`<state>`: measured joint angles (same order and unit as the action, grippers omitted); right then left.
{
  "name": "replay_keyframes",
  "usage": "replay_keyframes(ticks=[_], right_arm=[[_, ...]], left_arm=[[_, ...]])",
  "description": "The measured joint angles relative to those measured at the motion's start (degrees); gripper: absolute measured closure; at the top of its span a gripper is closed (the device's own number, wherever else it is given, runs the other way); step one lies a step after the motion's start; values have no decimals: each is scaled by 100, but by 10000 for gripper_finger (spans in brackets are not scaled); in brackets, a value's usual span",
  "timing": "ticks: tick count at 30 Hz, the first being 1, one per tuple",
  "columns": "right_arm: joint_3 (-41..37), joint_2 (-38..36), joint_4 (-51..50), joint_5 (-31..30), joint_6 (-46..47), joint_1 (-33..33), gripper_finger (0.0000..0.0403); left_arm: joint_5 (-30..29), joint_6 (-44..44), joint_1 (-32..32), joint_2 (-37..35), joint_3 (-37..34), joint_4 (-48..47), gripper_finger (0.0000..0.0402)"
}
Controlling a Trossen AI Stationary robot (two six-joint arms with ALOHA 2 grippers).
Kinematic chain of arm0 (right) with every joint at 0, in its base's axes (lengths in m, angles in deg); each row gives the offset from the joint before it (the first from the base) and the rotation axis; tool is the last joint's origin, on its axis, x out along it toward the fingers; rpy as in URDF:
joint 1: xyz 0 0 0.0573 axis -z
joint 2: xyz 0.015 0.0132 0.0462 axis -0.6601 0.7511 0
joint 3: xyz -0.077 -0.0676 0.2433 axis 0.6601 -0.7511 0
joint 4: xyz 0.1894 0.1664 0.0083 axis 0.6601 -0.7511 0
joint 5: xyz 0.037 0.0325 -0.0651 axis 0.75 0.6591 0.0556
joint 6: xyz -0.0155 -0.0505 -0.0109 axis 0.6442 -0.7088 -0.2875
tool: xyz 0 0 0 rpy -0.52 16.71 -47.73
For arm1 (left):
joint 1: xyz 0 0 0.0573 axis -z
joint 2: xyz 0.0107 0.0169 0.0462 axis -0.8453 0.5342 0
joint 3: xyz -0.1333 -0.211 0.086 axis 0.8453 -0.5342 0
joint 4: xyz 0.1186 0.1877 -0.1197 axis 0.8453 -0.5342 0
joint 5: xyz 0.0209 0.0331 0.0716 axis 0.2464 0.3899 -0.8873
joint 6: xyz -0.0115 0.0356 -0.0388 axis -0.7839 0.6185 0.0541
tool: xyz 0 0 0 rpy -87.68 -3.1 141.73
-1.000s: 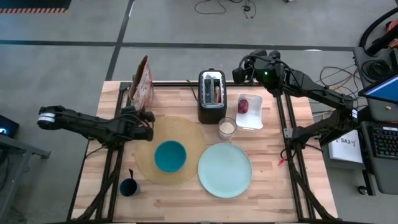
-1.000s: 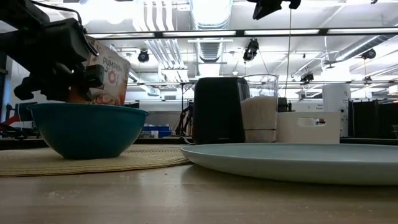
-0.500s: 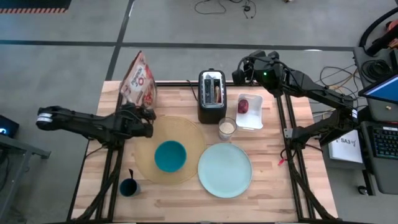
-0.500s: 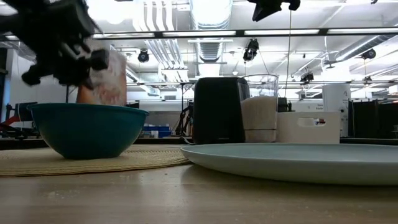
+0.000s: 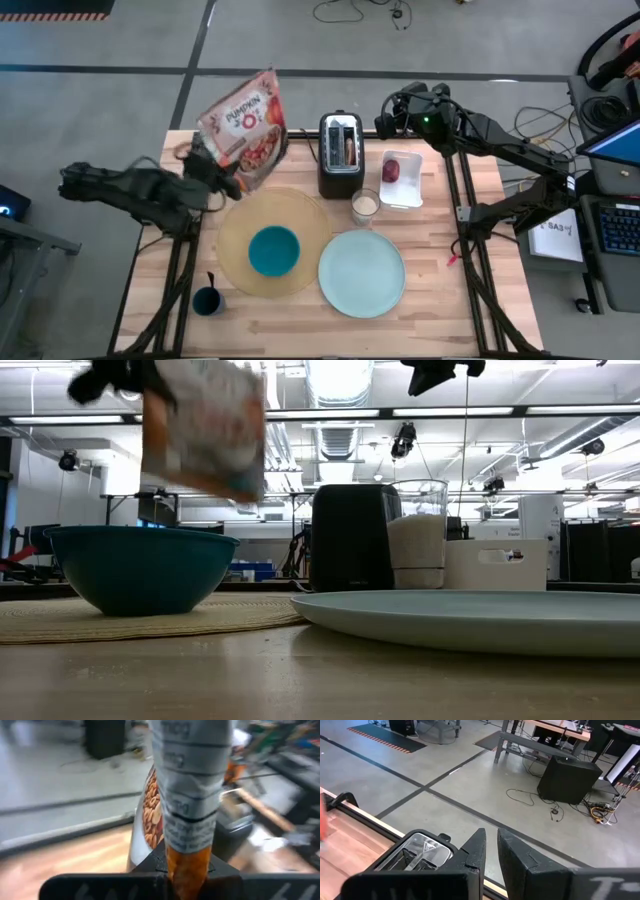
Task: Arrange a breakfast setting
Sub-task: Put the cereal from the cereal box into the blue bowl
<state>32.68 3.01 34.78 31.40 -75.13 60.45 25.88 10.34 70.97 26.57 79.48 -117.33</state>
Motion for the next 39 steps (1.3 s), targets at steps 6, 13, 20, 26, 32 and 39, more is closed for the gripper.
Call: replay_keyframes(ticks=[6,13,20,26,32,39], right_arm=[[0,-7,4,11,-61,0,364],[0,-8,8,59,-56,0,364],[0,-7,4,190,-60,-2,364],[0,-7,4,197,-58,-2,364],[0,-1,-7,202,-58,-2,364],[0,9,-9,203,-58,-13,365]], left_arm=[[1609,1322,441,54,1219,-134,401],[3715,664,578,639,2301,-1565,401],[5554,-106,598,1066,3363,-2673,401],[6580,-902,597,1231,4080,-4043,401],[7150,-1604,594,1163,4389,-4224,401],[7625,-2618,594,1107,4353,-4229,401]])
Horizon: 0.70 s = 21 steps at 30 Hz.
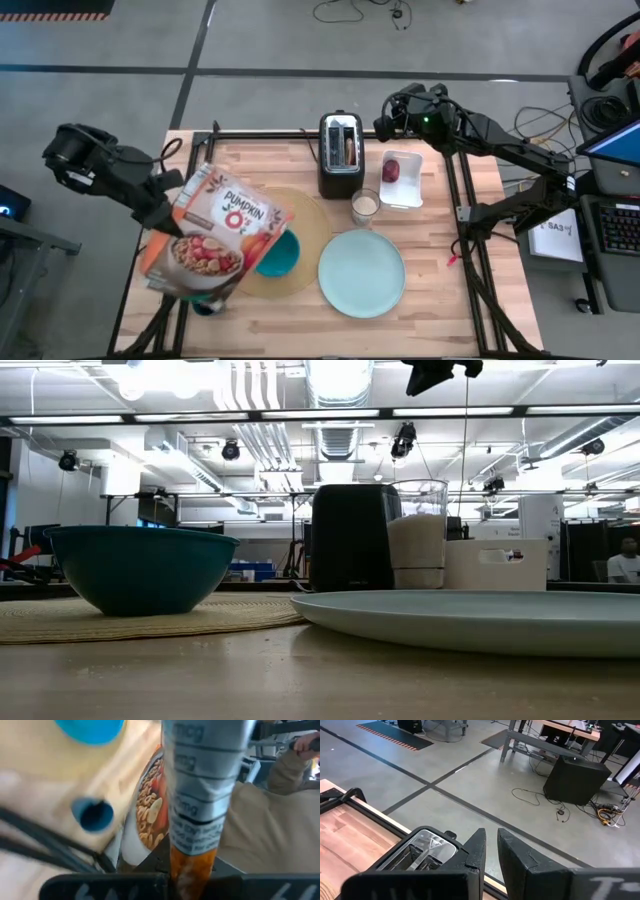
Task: Arrange a breakfast setting
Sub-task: Put the cereal from the cereal box into the blue bowl
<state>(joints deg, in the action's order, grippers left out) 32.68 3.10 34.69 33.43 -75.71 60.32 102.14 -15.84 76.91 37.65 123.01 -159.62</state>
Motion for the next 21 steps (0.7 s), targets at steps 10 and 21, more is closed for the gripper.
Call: replay_keyframes(ticks=[10,21], right_arm=[[0,-4,-4,292,0,0,365],[0,-7,0,286,-3,0,364]], left_arm=[[632,-961,0,-125,8,6,401],[770,-1620,0,-145,-220,15,401]])
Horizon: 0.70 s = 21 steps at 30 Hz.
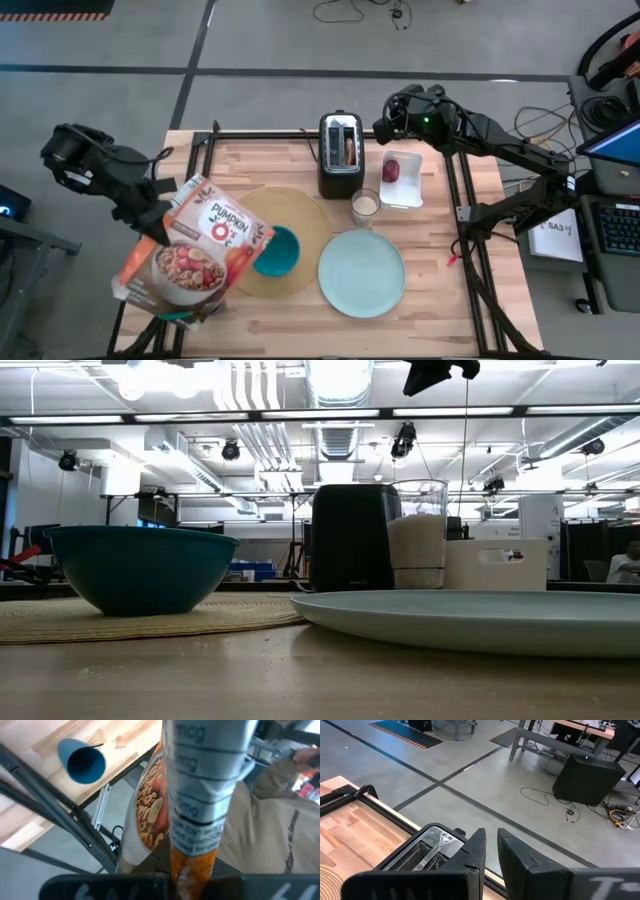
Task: Arrange a breakfast setting
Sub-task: Put the cereal from the cereal box into the blue bowl
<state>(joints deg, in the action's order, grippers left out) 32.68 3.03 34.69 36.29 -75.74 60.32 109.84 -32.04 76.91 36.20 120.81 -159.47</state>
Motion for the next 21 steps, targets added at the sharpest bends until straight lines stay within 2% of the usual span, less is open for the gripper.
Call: replay_keyframes(ticks=[3,10,15,21], right_arm=[[0,0,0,-1,1,0,364],[0,-2,0,-1,1,0,364],[0,-2,-20,3,3,0,364],[0,-2,-27,5,2,0,364]], left_arm=[[52,-282,-2,-87,-399,-11,401],[409,-293,-7,-261,-1228,163,401],[481,-469,-9,-320,-1518,428,401],[674,-699,-9,-150,-1518,621,401]])
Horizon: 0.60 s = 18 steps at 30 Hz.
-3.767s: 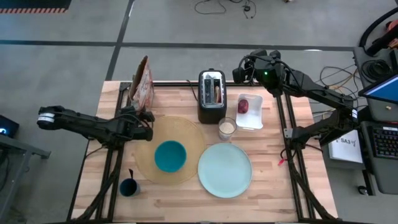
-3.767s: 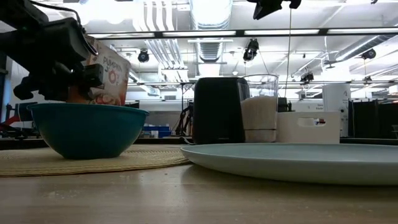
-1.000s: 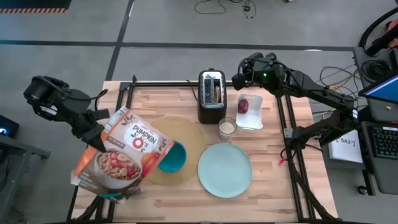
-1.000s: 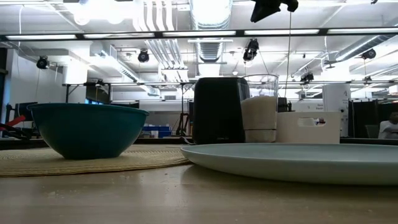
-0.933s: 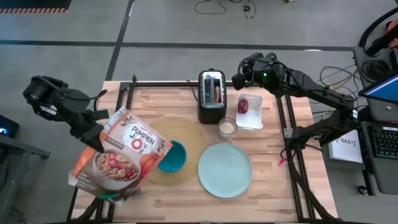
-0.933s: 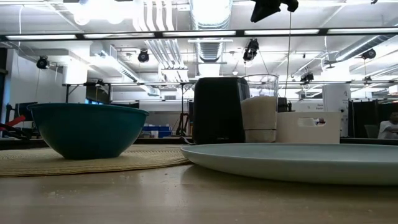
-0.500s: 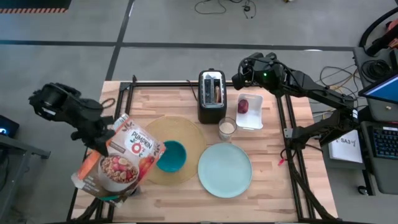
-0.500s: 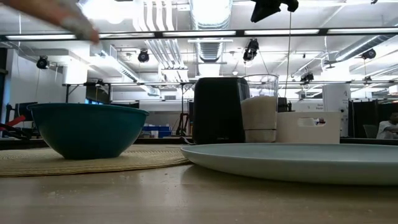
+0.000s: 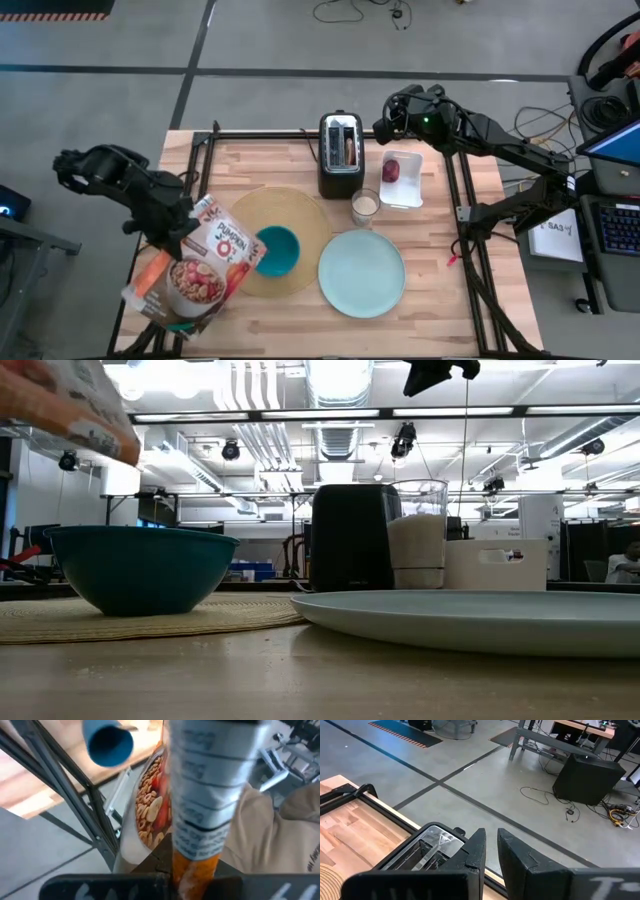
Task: Arrange a breakfast setting
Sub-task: Put the cereal from the cereal box into the blue bowl
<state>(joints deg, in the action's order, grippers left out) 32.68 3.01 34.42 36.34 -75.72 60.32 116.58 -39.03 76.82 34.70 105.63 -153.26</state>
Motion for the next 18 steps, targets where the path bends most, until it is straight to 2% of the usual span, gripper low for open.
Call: replay_keyframes(ticks=[5,11,18], right_arm=[[0,0,-46,2,1,0,364],[0,0,-266,4,3,0,365],[0,0,-353,8,3,0,364]], left_arm=[[439,-17,-9,98,55,67,401],[449,-137,-42,147,18,80,401],[198,-6,-104,317,9,142,401]])
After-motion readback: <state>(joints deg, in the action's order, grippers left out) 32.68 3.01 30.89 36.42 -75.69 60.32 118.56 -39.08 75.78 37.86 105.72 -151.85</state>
